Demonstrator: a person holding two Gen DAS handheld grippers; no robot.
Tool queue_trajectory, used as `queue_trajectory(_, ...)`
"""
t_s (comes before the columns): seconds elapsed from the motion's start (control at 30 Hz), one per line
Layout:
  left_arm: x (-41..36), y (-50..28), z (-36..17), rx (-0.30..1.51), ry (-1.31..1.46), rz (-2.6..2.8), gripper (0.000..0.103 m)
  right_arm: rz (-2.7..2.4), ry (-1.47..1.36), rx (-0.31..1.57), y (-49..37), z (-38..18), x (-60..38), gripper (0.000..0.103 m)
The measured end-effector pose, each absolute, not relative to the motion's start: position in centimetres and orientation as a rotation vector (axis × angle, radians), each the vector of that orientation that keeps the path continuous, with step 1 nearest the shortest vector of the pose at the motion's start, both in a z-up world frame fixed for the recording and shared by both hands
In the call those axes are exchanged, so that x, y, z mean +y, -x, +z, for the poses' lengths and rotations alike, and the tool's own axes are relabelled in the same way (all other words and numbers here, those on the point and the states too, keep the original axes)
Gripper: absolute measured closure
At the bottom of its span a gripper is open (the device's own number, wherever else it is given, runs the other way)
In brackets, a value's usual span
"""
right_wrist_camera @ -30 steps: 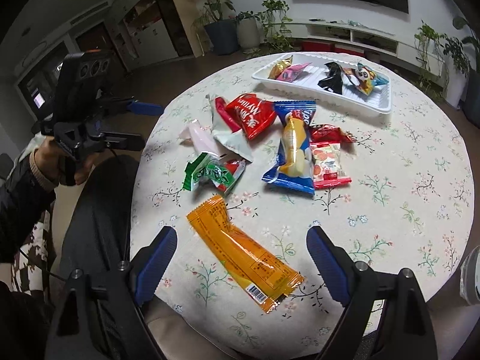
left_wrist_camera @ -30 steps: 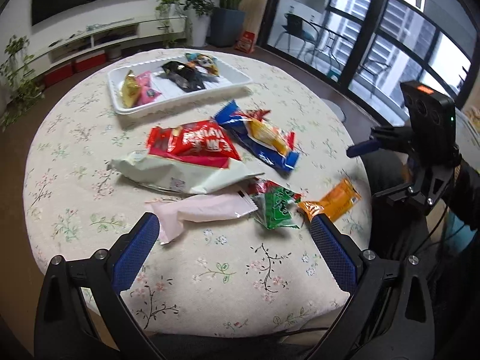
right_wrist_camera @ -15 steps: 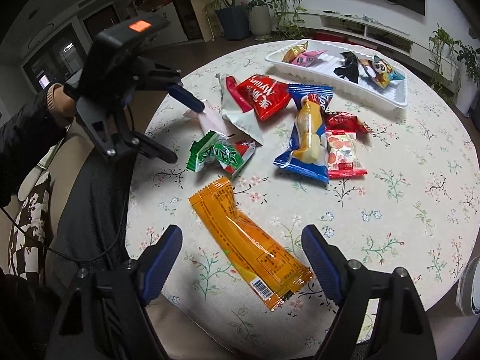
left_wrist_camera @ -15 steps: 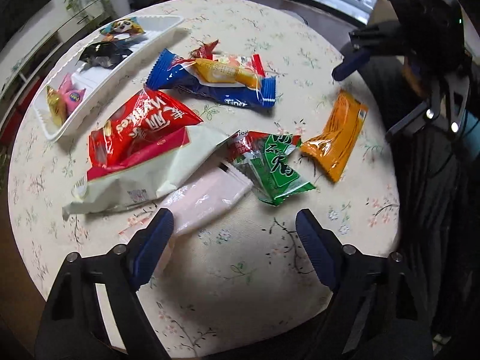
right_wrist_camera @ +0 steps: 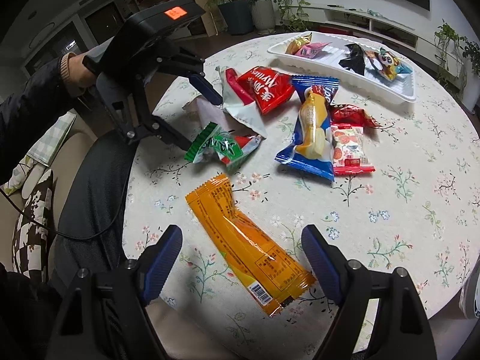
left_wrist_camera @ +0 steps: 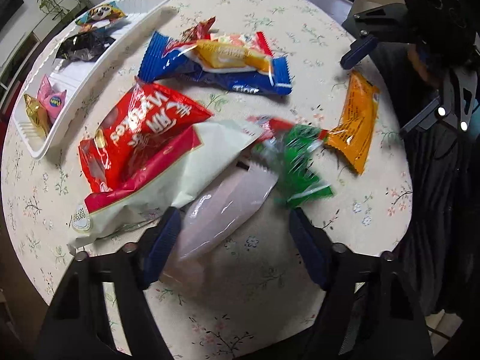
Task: Organize snacks
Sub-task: 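Grasp the pale pink bag with the left tool while the right tool grasps the orange bar, then carry the pale pink bag and orange bar over the white tray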
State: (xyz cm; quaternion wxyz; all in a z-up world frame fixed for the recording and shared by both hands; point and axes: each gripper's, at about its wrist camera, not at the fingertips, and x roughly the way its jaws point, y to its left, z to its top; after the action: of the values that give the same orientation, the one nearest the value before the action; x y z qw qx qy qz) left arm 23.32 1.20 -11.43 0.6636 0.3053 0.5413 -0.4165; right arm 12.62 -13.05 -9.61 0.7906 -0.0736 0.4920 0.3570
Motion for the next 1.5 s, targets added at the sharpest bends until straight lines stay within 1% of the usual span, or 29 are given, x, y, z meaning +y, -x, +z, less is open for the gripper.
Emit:
queue_trajectory(0.03, 1.3, -23.3, -11.6, 1.232, -0.701, -0.929, 0.053, 0.769, 0.16, 1.061, -12.7, -9.7, -13.0, 0.018)
queue_trajectory(0.07, 1.4, -23.3, -11.9, 1.24, -0.714, -0.921, 0.059, 0.768, 0.163, 1.063, -12.7, -9.7, -13.0, 0.019)
queue_trajectory(0.1, 1.5, -23.3, -11.9, 1.238, -0.721, -0.916, 0.059, 0.768, 0.166, 1.063, -12.7, -9.7, -13.0, 0.019)
queue_trajectory(0.13, 1.6, -23.3, -11.8, 1.235, -0.717, -0.92, 0.063, 0.768, 0.168, 1.062, -12.8, -9.8, -13.0, 0.019)
queue_trajectory(0.43, 1.3, -22.7, -11.2, 1.205, -0.718, -0.859, 0.063, 0.761, 0.193, 1.059, -12.5, -9.8, -12.6, 0.02)
queue_trajectory(0.5, 1.2, -21.9, -11.1, 1.189, -0.721, -0.858, 0.066, 0.761, 0.204, 1.053, -12.4, -9.8, -12.5, 0.02)
queue_trajectory(0.53, 1.2, -21.7, -11.2, 1.189, -0.711, -0.857, 0.071, 0.761, 0.21, 1.054, -12.4, -9.8, -12.5, 0.02)
queue_trajectory(0.57, 1.2, -21.5, -11.2, 1.184, -0.696, -0.855, 0.072, 0.764, 0.217, 1.056, -12.4, -9.9, -12.5, 0.02)
queue_trajectory(0.63, 1.6, -21.1, -11.0, 1.176, -0.678, -0.841, 0.074, 0.774, 0.243, 1.057, -12.5, -10.0, -12.5, 0.027)
queue_trajectory(0.97, 3.9, -19.3, -10.7, 1.206, -0.602, -0.742, 0.076, 0.846, 0.406, 1.053, -12.7, -10.2, -10.6, 0.031)
queue_trajectory(1.03, 3.2, -18.7, -11.3, 1.215, -0.578, -0.714, 0.076, 0.862, 0.434, 1.074, -12.7, -10.6, -10.3, 0.035)
queue_trajectory(1.33, 3.5, -18.9, -11.1, 1.243, -0.467, -0.643, 0.076, 0.895, 0.542, 1.129, -13.1, -11.6, -9.3, 0.04)
queue_trajectory(1.37, 3.6, -18.9, -11.1, 1.244, -0.455, -0.64, 0.076, 0.902, 0.55, 1.132, -13.1, -11.6, -9.1, 0.042)
queue_trajectory(1.43, 3.9, -18.9, -11.1, 1.246, -0.441, -0.634, 0.077, 0.923, 0.564, 1.143, -13.1, -11.4, -8.9, 0.055)
queue_trajectory(1.5, 3.9, -18.8, -11.0, 1.249, -0.441, -0.631, 0.077, 0.937, 0.58, 1.154, -13.1, -11.4, -8.7, 0.061)
